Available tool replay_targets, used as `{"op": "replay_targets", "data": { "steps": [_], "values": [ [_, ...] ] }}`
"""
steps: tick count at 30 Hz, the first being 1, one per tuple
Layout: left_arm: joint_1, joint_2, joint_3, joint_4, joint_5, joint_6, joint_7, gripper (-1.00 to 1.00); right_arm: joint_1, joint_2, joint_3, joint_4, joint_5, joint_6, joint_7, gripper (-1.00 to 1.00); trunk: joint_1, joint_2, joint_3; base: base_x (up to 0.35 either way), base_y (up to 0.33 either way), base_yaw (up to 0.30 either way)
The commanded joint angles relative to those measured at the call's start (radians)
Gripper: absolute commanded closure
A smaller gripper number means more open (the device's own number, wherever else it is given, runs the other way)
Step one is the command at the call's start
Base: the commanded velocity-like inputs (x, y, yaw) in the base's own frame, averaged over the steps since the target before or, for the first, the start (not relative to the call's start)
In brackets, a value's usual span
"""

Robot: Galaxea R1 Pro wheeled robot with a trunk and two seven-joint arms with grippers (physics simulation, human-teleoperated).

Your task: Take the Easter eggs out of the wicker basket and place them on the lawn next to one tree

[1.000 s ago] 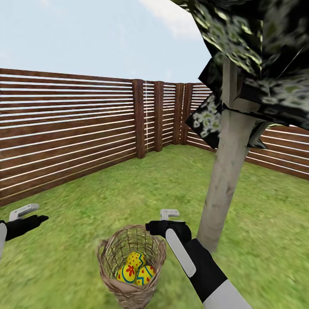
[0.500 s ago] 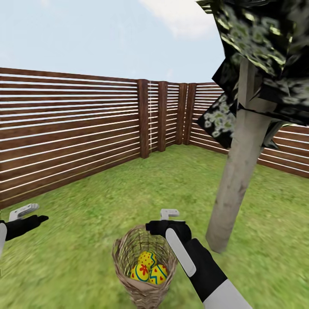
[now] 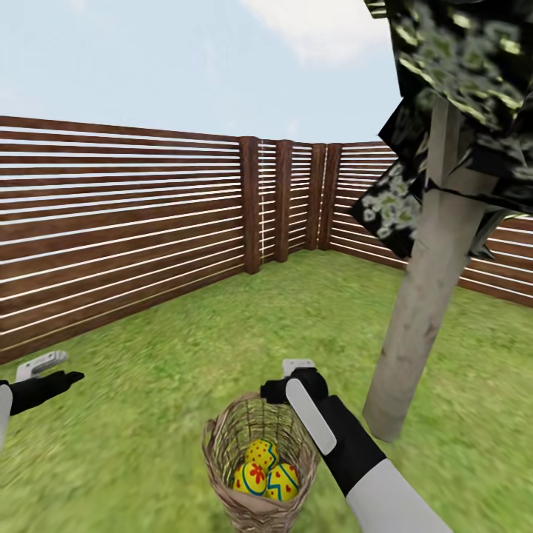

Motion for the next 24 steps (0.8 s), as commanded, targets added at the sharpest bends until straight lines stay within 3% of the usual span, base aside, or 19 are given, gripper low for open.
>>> {"op": "replay_targets", "data": {
  "steps": [1,6,20,24],
  "values": [
    [-0.001,0.0,0.002,0.0,0.004,0.005,-0.001,-1.0,-0.006,0.0,0.001,0.012,-0.018,0.003,-0.011,-1.0,0.0,-0.001,-0.001,0.146,0.245,0.0],
    [-0.001,0.0,0.002,0.0,0.004,0.005,-0.001,-1.0,-0.029,0.0,0.0,0.082,-0.063,0.005,-0.013,-1.0,0.0,-0.001,-0.001,0.152,0.218,0.0],
    [-0.001,-0.003,0.0,0.0,0.004,0.005,-0.001,-1.0,-0.03,0.0,0.0,0.094,-0.069,0.001,-0.013,-1.0,0.0,-0.001,-0.001,0.019,0.017,0.0],
    [-0.001,-0.004,-0.003,0.0,0.003,0.005,-0.001,-1.0,-0.03,0.0,-0.005,0.116,-0.071,0.009,-0.01,-1.0,0.0,-0.001,-0.001,0.186,0.08,0.0]
  ]
}}
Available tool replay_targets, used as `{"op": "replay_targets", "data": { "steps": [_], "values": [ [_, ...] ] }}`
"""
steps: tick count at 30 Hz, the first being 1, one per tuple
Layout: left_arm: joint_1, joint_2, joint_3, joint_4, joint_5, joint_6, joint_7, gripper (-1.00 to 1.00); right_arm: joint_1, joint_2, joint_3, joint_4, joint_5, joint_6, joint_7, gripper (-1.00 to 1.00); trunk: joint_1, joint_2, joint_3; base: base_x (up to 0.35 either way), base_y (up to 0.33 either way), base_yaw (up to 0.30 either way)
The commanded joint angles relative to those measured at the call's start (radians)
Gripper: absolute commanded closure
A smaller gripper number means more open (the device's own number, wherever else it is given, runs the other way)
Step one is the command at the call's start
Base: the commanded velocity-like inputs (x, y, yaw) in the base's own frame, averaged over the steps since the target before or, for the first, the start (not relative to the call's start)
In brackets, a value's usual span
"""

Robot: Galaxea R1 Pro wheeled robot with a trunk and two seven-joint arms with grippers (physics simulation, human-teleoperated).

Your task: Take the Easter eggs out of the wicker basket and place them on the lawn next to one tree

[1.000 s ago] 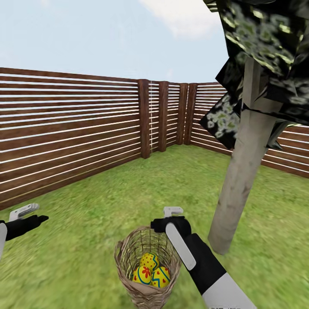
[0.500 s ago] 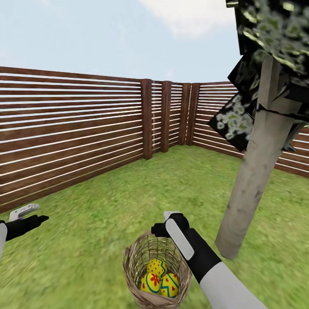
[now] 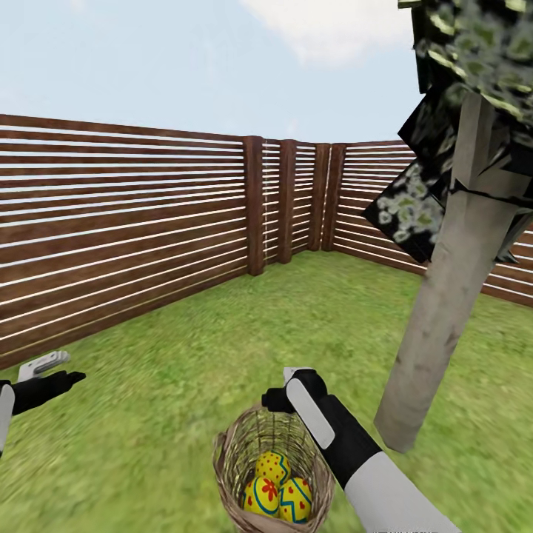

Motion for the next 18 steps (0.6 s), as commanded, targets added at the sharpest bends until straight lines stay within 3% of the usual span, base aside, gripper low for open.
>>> {"op": "replay_targets", "data": {
  "steps": [1,3,8,18],
  "values": [
    [-0.001,0.0,0.001,0.0,0.004,0.006,-0.001,-1.0,-0.001,0.0,0.0,0.007,-0.011,0.003,-0.009,-1.0,0.0,0.0,-0.001,0.229,0.102,0.0],
    [-0.001,0.0,0.002,-0.001,0.004,0.006,-0.001,-1.0,-0.001,0.0,-0.003,0.03,-0.029,0.016,-0.007,-1.0,0.0,0.0,-0.001,0.137,0.057,0.0],
    [-0.001,0.0,0.003,-0.001,0.004,0.006,-0.001,-1.0,-0.001,0.0,-0.003,0.072,-0.128,0.046,-0.008,-1.0,0.0,0.0,-0.001,0.018,0.016,0.0],
    [-0.001,0.0,0.003,-0.001,0.004,0.006,-0.001,-1.0,-0.001,0.0,-0.008,0.183,-0.152,0.055,-0.006,-1.0,0.0,0.0,-0.001,-0.041,0.035,0.0]
  ]
}}
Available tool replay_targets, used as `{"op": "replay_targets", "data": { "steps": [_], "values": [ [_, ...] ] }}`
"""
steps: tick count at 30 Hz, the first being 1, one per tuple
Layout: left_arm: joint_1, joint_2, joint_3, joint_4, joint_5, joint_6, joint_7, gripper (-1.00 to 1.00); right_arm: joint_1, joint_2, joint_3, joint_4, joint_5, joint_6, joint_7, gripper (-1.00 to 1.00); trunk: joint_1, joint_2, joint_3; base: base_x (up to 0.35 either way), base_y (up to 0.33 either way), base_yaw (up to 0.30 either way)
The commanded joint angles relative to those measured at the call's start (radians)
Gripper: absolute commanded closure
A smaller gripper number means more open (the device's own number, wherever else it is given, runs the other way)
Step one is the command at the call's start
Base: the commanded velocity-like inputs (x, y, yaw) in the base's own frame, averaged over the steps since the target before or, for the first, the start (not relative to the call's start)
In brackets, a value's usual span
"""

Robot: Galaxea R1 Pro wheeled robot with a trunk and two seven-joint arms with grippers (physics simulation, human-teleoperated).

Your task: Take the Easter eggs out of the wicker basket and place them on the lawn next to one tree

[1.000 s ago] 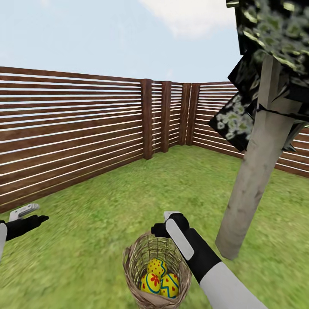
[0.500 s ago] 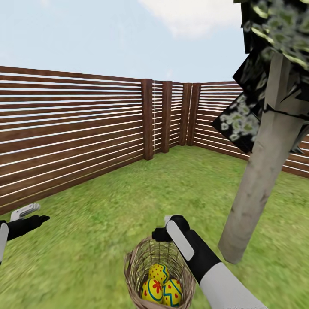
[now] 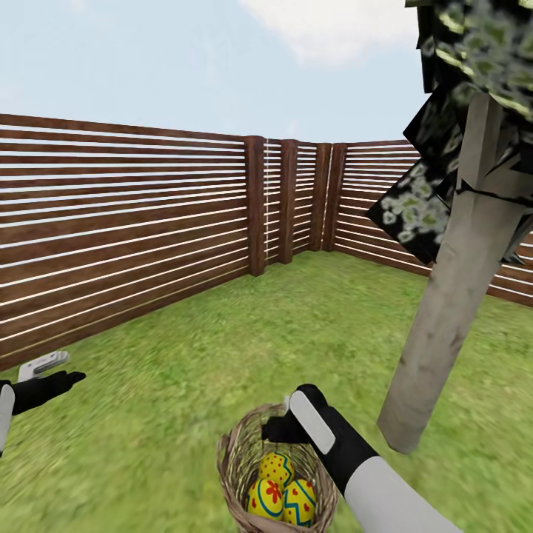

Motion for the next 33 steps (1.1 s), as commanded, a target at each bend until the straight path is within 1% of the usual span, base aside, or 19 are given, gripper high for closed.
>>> {"op": "replay_targets", "data": {
  "steps": [1,5,13,17,20,24,26,30,33],
  "values": [
    [-0.001,0.0,0.002,-0.001,0.004,0.006,-0.001,-1.0,-0.001,0.0,0.001,0.003,-0.009,0.001,-0.01,-1.0,0.0,-0.001,-0.001,-0.017,0.045,0.0],
    [-0.001,0.0,0.001,-0.001,0.004,0.006,-0.001,-1.0,-0.001,0.0,0.001,0.047,-0.008,-0.008,-0.009,-1.0,0.0,-0.001,-0.001,-0.021,0.109,0.0],
    [-0.001,-0.001,0.0,-0.001,0.004,0.005,-0.001,-1.0,-0.001,0.0,0.006,0.223,-0.008,-0.07,-0.006,-1.0,0.0,-0.001,-0.001,-0.002,0.075,0.0],
    [-0.001,-0.001,0.0,-0.001,0.004,0.003,-0.001,-1.0,-0.001,0.0,0.006,0.247,-0.003,-0.087,-0.005,-1.0,0.0,-0.001,-0.001,0.0,0.09,0.0],
    [-0.001,-0.002,-0.001,-0.001,0.004,0.002,-0.001,-1.0,-0.001,0.0,0.008,0.251,0.002,-0.121,-0.005,-1.0,0.0,-0.001,-0.001,0.0,0.018,0.0],
    [-0.001,-0.002,-0.001,-0.001,0.004,0.003,-0.001,-1.0,-0.001,0.0,0.013,0.256,0.005,-0.141,-0.005,-1.0,0.0,-0.001,-0.001,0.01,0.04,0.0],
    [-0.001,-0.002,-0.001,-0.001,0.004,0.003,-0.001,-1.0,-0.001,0.0,0.015,0.275,0.007,-0.161,-0.005,-1.0,0.0,-0.001,-0.001,0.089,0.136,0.0],
    [-0.001,-0.002,-0.001,-0.001,0.004,0.003,-0.001,-1.0,-0.002,0.0,0.017,0.341,0.011,-0.215,-0.004,-1.0,0.0,-0.001,-0.001,0.048,0.057,0.0],
    [-0.001,-0.002,-0.001,-0.001,0.004,0.003,-0.001,-1.0,-0.003,0.0,0.018,0.362,0.013,-0.228,-0.004,-1.0,0.0,-0.001,-0.001,0.01,0.013,0.0]
  ]
}}
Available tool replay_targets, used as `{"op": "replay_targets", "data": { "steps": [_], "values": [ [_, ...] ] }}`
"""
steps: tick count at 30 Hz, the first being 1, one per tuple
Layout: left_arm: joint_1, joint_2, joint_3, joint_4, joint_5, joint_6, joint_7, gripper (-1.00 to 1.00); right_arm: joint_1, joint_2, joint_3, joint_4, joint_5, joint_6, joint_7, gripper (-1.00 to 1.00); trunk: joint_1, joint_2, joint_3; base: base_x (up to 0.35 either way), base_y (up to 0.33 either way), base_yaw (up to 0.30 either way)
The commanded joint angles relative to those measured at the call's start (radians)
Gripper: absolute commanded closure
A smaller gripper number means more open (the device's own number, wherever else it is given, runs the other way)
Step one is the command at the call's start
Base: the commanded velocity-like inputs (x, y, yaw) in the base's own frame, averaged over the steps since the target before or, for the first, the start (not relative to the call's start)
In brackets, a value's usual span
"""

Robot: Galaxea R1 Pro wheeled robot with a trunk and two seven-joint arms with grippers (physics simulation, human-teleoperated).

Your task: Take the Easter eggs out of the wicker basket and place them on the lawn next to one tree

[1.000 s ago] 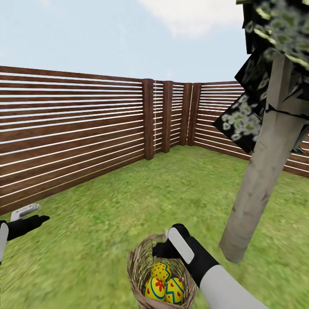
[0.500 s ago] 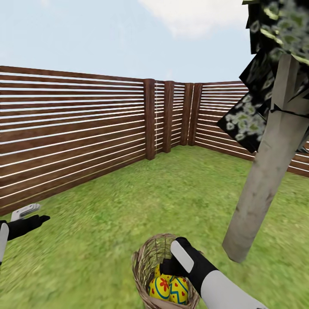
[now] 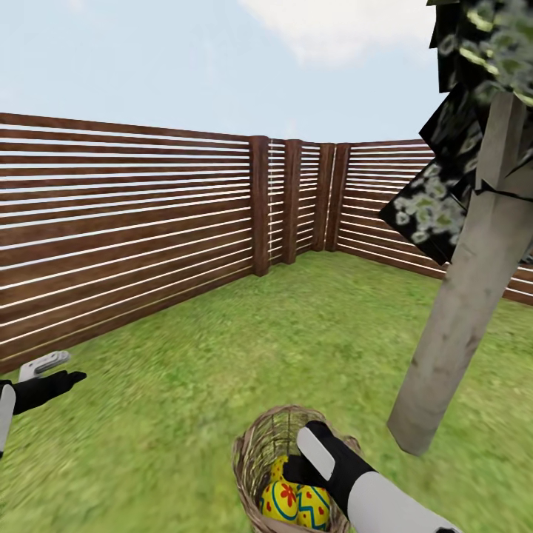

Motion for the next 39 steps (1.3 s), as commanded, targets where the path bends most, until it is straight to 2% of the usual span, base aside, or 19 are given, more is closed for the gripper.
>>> {"op": "replay_targets", "data": {
  "steps": [1,6,10,17,31,39],
  "values": [
    [-0.001,0.0,0.002,-0.001,0.005,0.006,-0.001,-1.0,-0.001,0.0,0.004,0.002,-0.005,0.0,-0.008,-1.0,0.0,-0.001,-0.001,0.009,0.053,0.0],
    [-0.001,0.0,0.001,-0.001,0.004,0.006,-0.001,-1.0,-0.001,0.0,0.004,0.005,0.034,-0.005,-0.008,-1.0,0.0,-0.001,-0.001,0.063,0.127,0.0],
    [-0.001,0.0,0.001,-0.001,0.004,0.006,-0.001,-1.0,-0.001,0.0,0.004,0.006,0.049,-0.04,-0.007,-1.0,0.0,-0.001,-0.001,0.022,0.026,0.0],
    [-0.001,0.0,0.0,-0.001,0.004,0.005,-0.001,-1.0,-0.001,0.0,0.005,0.006,0.054,-0.057,-0.007,-1.0,0.0,-0.001,-0.001,0.094,0.07,0.0],
    [-0.001,0.0,0.0,-0.001,0.004,0.001,-0.001,-1.0,-0.007,0.0,0.004,0.002,0.055,-0.061,-0.007,-1.0,0.0,-0.001,-0.001,-0.055,0.005,0.0],
    [-0.001,0.0,-0.002,-0.001,0.004,0.0,-0.001,-1.0,-0.053,0.0,0.004,0.008,0.053,-0.096,-0.007,-1.0,0.004,-0.008,-0.004,0.0,0.0,0.0]
  ]
}}
